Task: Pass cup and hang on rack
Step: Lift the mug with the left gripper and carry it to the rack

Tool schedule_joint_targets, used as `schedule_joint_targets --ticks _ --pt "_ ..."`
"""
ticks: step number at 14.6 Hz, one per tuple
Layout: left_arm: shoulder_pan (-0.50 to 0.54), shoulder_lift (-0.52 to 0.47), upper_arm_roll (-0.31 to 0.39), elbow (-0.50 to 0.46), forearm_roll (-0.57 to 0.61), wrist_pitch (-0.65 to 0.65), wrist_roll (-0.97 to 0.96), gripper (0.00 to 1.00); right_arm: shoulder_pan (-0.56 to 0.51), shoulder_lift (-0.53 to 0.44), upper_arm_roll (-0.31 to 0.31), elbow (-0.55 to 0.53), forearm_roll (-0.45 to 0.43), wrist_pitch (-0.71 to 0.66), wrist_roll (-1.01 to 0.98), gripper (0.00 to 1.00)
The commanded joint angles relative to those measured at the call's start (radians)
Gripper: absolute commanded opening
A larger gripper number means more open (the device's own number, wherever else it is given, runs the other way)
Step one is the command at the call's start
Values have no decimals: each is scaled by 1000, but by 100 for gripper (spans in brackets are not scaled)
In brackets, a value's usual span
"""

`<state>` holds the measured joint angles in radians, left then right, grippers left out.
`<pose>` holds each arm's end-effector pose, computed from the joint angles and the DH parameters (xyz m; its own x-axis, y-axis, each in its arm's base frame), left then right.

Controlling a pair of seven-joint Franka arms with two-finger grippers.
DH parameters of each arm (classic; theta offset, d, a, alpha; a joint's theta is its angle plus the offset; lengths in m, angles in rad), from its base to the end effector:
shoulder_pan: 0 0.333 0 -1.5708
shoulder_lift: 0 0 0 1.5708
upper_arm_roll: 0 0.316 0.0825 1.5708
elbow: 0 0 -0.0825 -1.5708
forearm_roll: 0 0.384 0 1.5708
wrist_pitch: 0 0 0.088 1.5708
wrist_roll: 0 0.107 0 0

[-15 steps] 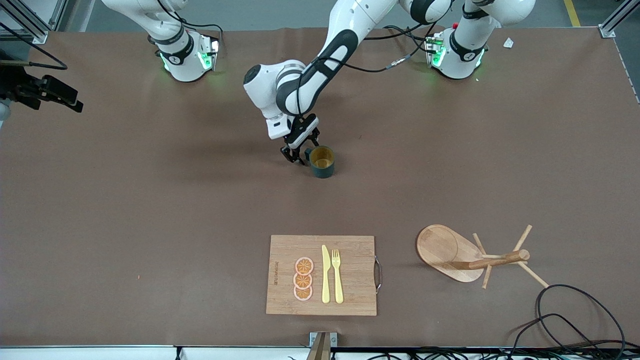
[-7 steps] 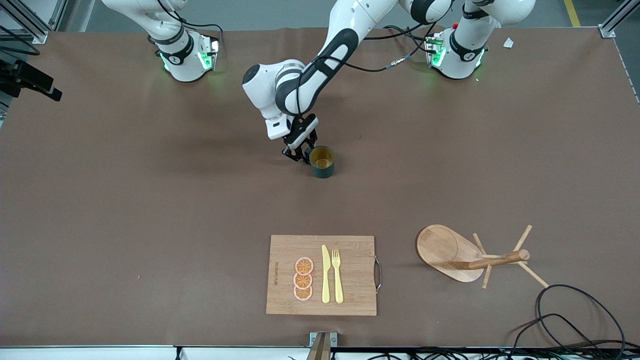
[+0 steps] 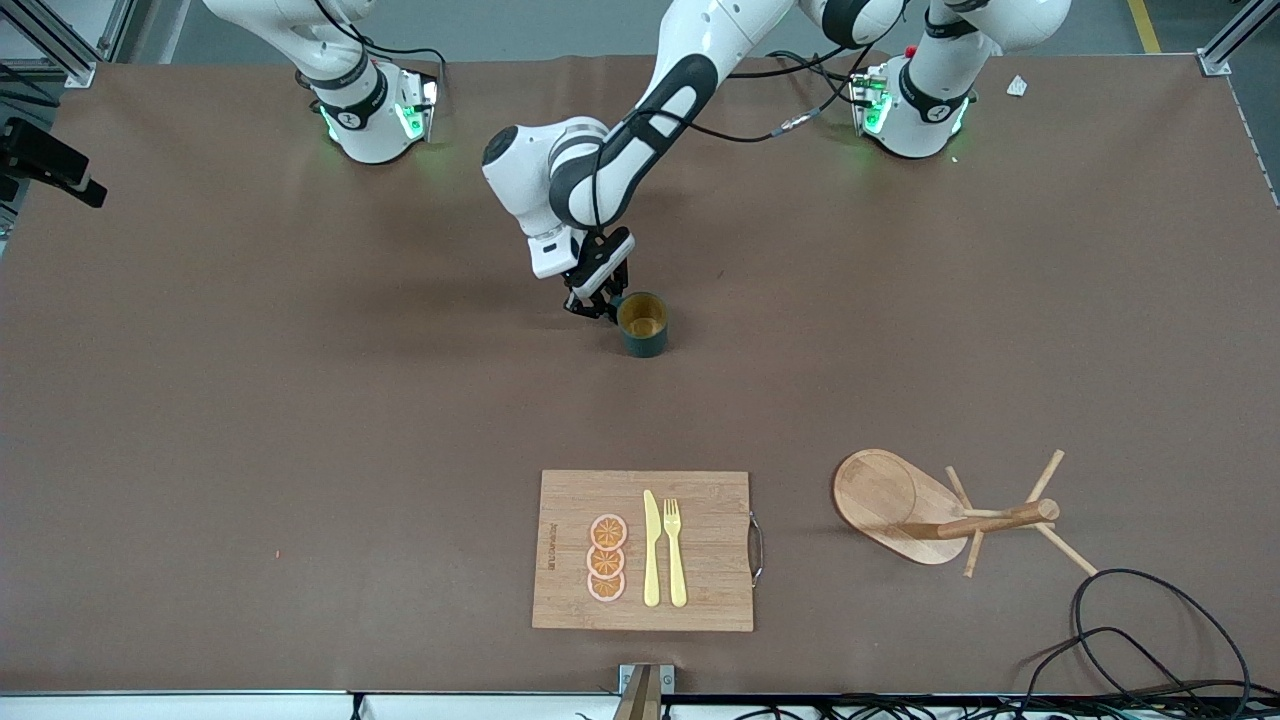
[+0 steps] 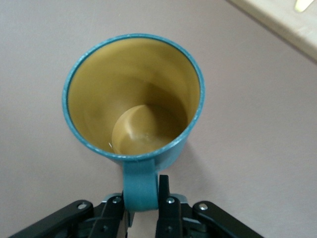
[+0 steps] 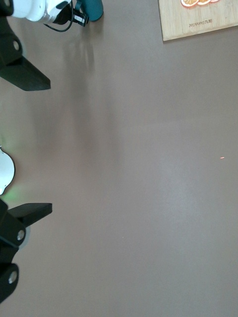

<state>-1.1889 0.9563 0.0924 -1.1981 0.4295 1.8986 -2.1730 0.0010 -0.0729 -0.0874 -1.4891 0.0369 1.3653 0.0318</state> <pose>0.3469 -0.6478 0.1890 0.5680 0.6509 0.5038 0.7532 -0.6578 0.0006 0.5068 -0.0415 0.6834 0.9926 -0.1097 -0.0523 -0.1119 -0.9929 -0.0412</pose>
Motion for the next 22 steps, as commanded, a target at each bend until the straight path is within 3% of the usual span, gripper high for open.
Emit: schedule_joint_targets --ticks 1,4,10,13,22 --pt "30 -82 7 -9 3 -27 61 0 5 16 6 32 14 -20 2 100" --pt "103 -178 0 -11 -35 -33 129 0 8 16 6 32 15 -22 2 100" --pt "300 -415 3 -18 -273 -33 373 0 31 12 6 7 -26 -49 -9 100" --pt "423 -485 3 -18 -418 -33 499 0 31 -33 5 -74 -26 -26 -9 100" --pt "759 -511 -3 -14 -952 -29 682 0 28 -31 1 -68 -3 18 -9 100"
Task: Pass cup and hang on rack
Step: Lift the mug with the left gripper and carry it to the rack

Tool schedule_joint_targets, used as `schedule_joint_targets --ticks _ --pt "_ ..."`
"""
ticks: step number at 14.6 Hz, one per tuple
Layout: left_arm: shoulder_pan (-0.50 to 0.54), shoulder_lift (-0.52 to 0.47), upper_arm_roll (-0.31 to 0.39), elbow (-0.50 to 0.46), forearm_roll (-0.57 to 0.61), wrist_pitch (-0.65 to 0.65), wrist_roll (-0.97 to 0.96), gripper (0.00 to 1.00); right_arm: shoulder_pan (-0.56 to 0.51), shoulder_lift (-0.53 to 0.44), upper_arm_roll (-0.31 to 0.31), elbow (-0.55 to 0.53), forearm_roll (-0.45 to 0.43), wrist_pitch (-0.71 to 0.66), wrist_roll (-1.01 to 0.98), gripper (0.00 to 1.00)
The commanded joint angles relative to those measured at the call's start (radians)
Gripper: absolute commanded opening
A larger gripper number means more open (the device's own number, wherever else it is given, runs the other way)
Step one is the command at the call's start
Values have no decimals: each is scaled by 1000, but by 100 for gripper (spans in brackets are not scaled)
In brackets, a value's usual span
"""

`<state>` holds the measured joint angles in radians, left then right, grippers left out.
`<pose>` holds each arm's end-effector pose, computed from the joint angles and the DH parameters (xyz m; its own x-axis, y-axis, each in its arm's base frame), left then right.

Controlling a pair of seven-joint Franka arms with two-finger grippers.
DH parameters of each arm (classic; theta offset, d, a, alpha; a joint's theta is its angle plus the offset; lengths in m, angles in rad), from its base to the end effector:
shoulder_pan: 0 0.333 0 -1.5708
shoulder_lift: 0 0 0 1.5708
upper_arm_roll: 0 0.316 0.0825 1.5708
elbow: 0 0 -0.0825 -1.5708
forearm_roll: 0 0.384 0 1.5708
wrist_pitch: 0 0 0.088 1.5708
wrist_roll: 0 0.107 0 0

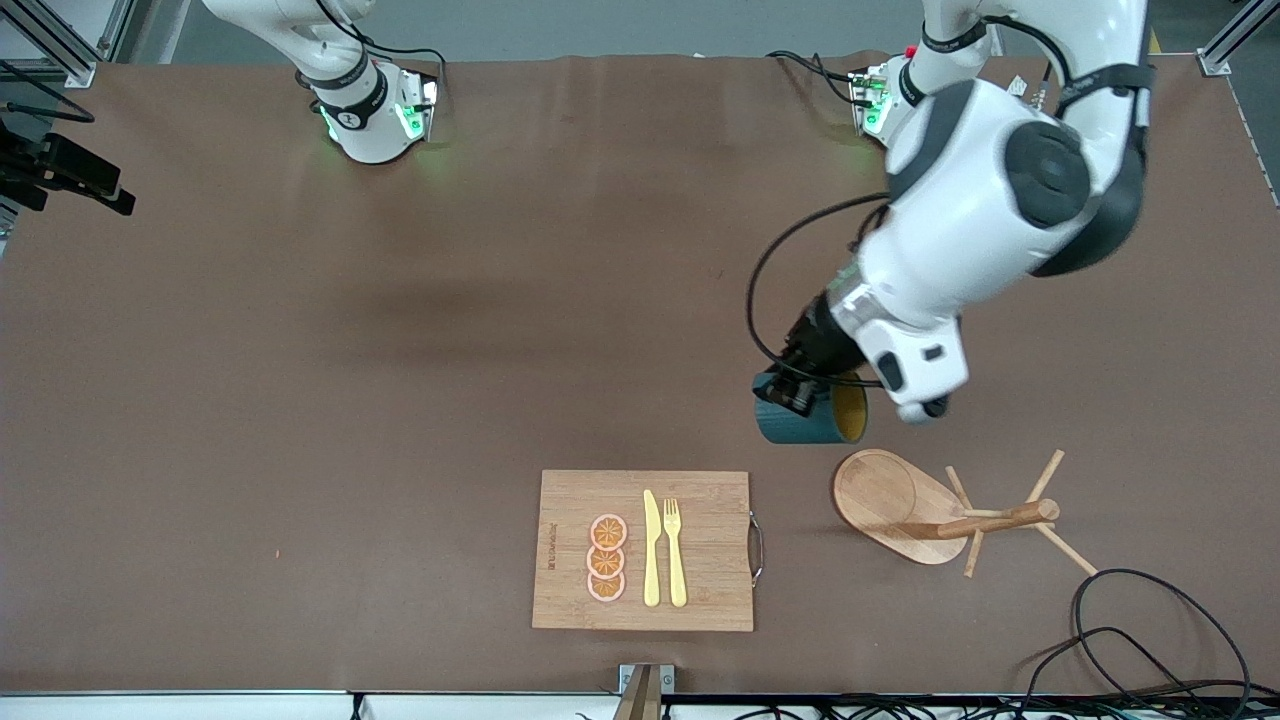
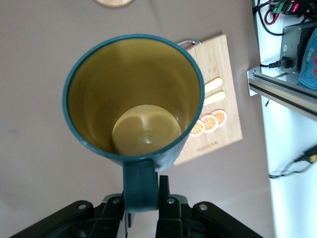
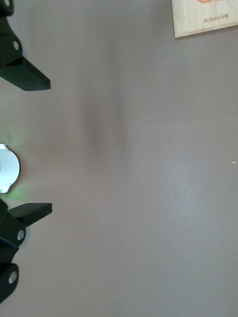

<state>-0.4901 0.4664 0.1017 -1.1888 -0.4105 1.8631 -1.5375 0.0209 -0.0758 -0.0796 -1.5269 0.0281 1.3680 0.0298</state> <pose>0.6418 -0.3148 0.5477 0.3640 0.8636 -0.3489 0.9291 -0.3102 0.2014 0.5078 -0.0283 0.6681 0.9931 -0.0818 -0.0841 -0.0847 -0.9959 -0.0314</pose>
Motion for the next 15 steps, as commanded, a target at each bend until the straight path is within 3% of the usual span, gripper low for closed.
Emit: schedule_joint_targets --ticks 1,4,9,12,15 --pt "99 -20 -11 -25 -196 7 77 0 10 -28 -6 -30 6 16 -8 100" --pt "217 -2 -11 -25 -458 5 126 0 11 -28 -5 -30 6 14 -8 100" --pt "303 61 -11 -26 -661 5 259 0 10 -30 -3 -30 6 6 -8 100" --pt "323 104 -10 -26 -747 5 318 0 11 -33 -3 -30 6 5 -8 100" --pt "346 146 -10 -26 -754 5 336 0 17 -33 -2 -30 6 5 -8 100"
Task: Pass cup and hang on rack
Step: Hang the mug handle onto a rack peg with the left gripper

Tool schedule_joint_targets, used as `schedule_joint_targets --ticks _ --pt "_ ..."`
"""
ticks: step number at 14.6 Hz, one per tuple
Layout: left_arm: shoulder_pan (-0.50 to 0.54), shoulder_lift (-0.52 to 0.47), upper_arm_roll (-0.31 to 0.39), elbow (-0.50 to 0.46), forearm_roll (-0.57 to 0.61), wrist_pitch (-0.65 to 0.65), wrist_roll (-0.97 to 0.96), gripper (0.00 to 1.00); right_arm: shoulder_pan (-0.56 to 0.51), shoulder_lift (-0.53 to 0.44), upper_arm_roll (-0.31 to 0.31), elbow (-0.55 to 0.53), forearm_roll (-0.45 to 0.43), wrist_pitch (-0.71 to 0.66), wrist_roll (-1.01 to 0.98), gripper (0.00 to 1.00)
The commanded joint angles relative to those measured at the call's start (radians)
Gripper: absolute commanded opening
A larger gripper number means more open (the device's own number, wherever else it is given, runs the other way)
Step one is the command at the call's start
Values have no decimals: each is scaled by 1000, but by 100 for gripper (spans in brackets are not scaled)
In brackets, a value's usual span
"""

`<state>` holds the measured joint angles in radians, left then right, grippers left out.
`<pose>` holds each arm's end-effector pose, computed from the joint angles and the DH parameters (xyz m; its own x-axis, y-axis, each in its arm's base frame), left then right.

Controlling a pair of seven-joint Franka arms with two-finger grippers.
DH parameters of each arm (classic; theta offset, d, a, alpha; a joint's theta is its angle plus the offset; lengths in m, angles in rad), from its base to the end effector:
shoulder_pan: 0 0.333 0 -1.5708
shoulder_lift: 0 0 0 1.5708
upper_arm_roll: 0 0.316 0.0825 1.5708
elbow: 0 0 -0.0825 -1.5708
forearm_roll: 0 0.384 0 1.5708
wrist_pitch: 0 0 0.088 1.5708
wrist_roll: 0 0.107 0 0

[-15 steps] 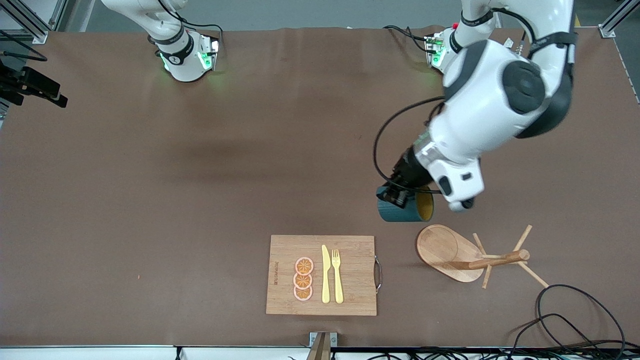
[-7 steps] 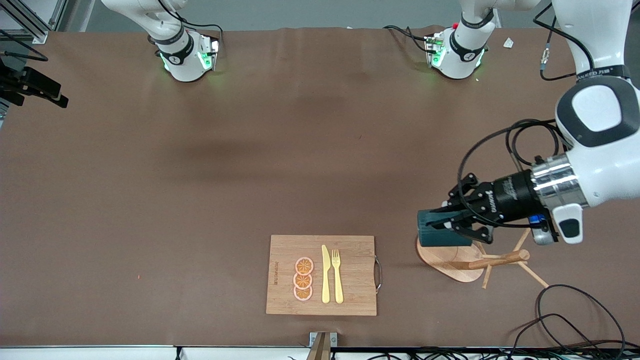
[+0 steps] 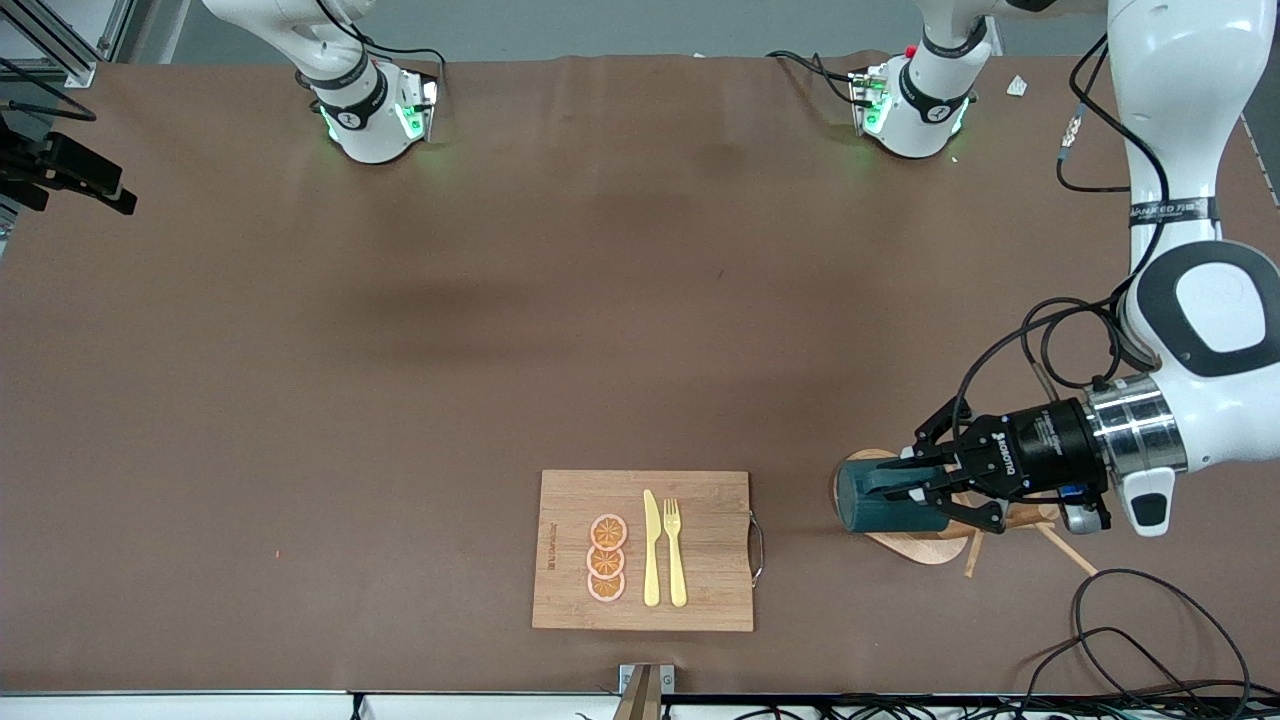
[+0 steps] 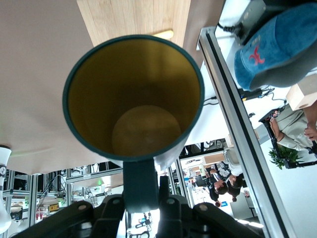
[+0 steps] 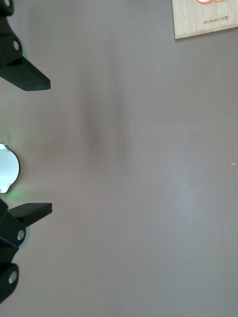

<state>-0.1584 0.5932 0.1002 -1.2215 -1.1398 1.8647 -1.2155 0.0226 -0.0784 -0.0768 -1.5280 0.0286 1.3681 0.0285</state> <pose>0.7334 -0.1334 0.4748 0.1691 0.5197 -0.8375 0.9780 0.0165 0.2077 0.5071 -0.0259 0.6690 0.9937 -0.0759 -0.0825 -0.0788 -0.9964 -0.0321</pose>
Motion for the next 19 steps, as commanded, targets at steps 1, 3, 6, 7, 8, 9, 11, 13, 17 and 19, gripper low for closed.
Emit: schedule_joint_targets --ticks 1,3,6,7,8,9,11,13,17,19 --pt "19 28 -8 7 -25 4 19 0 17 -31 -5 -29 5 5 -7 100" --pt "36 40 -8 7 -25 2 21 0 16 -31 -6 -29 5 6 -7 100" --pt "39 57 -8 5 -25 2 22 0 17 -34 -6 -29 4 6 -7 100" --pt "42 62 -8 5 -25 1 27 0 17 -34 -6 -29 2 6 -9 100" --pt "46 65 -8 5 -25 1 33 0 16 -34 -6 -30 2 5 -9 100" --pt "52 69 -10 5 -25 1 34 0 16 -34 -8 -30 2 3 -9 100" --pt "57 73 -10 4 -25 1 36 0 16 -32 -8 -30 2 2 -12 100" --pt "60 79 -8 4 -23 -10 36 0 16 -32 -8 -30 2 -7 -12 100" --pt "89 91 -8 4 -17 -70 80 0 17 -32 -8 -30 -9 -7 -38 100" --pt "108 94 -8 4 -17 -99 91 0 17 -32 -8 -29 -10 -12 -44 100"
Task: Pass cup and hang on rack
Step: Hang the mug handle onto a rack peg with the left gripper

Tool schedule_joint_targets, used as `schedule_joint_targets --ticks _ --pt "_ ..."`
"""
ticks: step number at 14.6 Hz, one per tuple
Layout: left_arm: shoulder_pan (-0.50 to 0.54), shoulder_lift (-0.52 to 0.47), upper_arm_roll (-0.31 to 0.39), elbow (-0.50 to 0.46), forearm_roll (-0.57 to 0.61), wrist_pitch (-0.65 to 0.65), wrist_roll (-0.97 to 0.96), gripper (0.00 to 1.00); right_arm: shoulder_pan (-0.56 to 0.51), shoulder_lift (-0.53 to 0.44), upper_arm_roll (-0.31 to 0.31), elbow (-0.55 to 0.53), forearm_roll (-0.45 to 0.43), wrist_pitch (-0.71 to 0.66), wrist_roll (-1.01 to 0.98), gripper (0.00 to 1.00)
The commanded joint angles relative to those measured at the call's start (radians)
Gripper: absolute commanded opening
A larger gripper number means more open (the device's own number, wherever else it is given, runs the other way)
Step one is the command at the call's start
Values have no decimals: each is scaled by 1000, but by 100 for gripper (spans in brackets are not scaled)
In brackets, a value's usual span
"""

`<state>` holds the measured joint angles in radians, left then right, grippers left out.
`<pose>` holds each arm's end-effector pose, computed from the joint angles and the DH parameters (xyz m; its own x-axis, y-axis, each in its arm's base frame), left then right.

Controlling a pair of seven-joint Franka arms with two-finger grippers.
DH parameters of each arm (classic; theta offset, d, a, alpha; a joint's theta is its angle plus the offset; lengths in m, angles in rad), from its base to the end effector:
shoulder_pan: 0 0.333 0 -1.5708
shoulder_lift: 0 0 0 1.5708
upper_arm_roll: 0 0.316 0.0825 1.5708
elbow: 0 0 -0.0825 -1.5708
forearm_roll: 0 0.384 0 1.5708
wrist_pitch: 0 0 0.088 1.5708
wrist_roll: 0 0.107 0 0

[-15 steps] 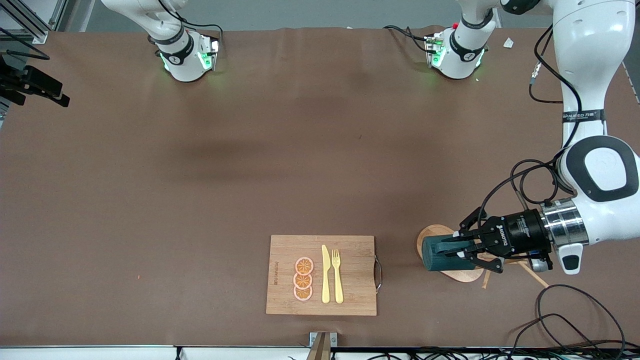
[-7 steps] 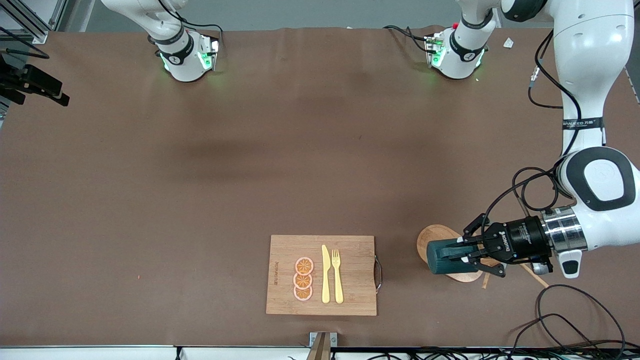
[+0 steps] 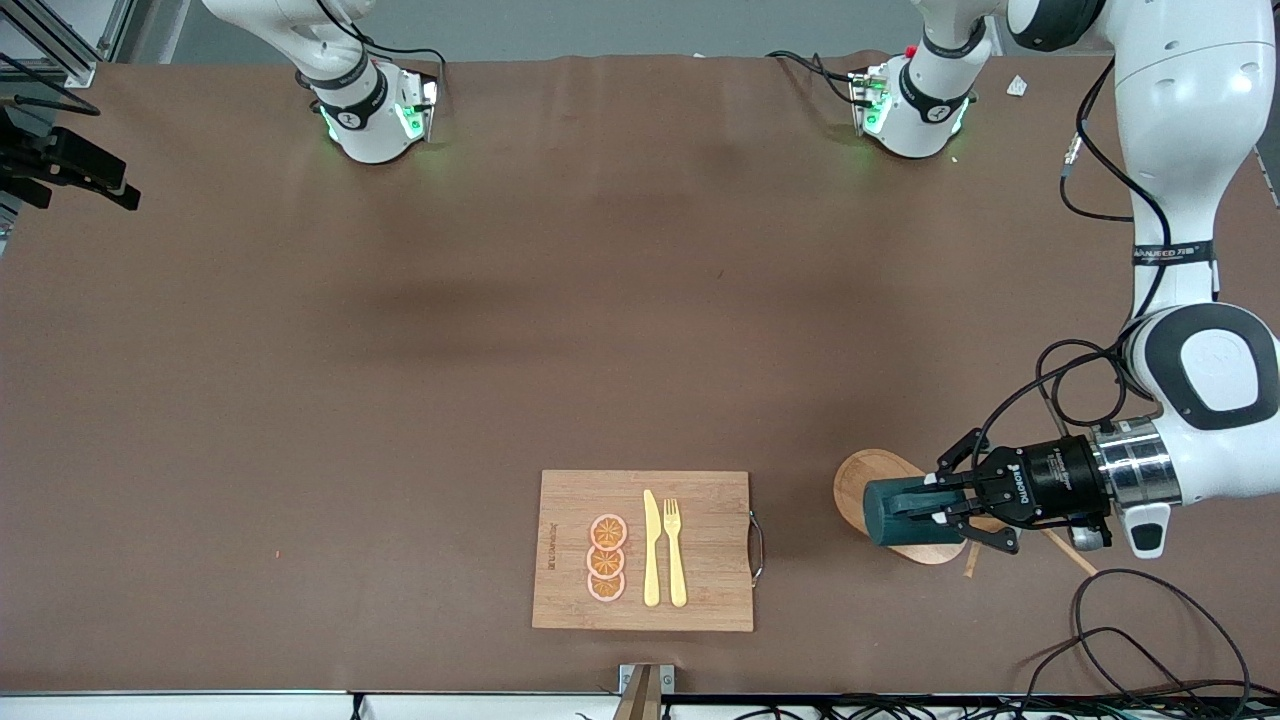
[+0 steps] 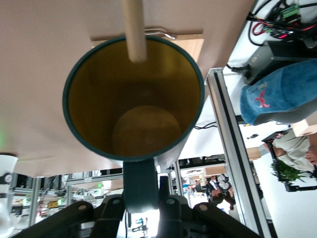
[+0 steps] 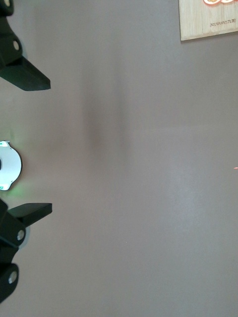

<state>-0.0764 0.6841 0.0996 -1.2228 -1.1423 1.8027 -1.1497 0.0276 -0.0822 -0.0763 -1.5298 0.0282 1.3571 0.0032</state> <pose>0.7458 -0.0803 0.4046 0.1163 0.5190 -0.8468 0.9895 0.0128 0.1438 0.5047 -0.0231 0.6692 0.9949 -0.0449 -0.0906 -0.0481 -0.9983 -0.0340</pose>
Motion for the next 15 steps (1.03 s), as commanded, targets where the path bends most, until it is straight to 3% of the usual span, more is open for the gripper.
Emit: schedule_joint_targets --ticks 1,6,15 --pt "29 3 -8 5 -16 -45 25 0 12 -28 -8 -27 -11 -10 -17 100" --pt "61 8 -8 5 -20 -117 54 0 20 -27 -5 -27 -37 -26 -17 100" --pt "101 28 -9 5 -19 -135 105 0 23 -27 -5 -27 -37 -10 -45 100"
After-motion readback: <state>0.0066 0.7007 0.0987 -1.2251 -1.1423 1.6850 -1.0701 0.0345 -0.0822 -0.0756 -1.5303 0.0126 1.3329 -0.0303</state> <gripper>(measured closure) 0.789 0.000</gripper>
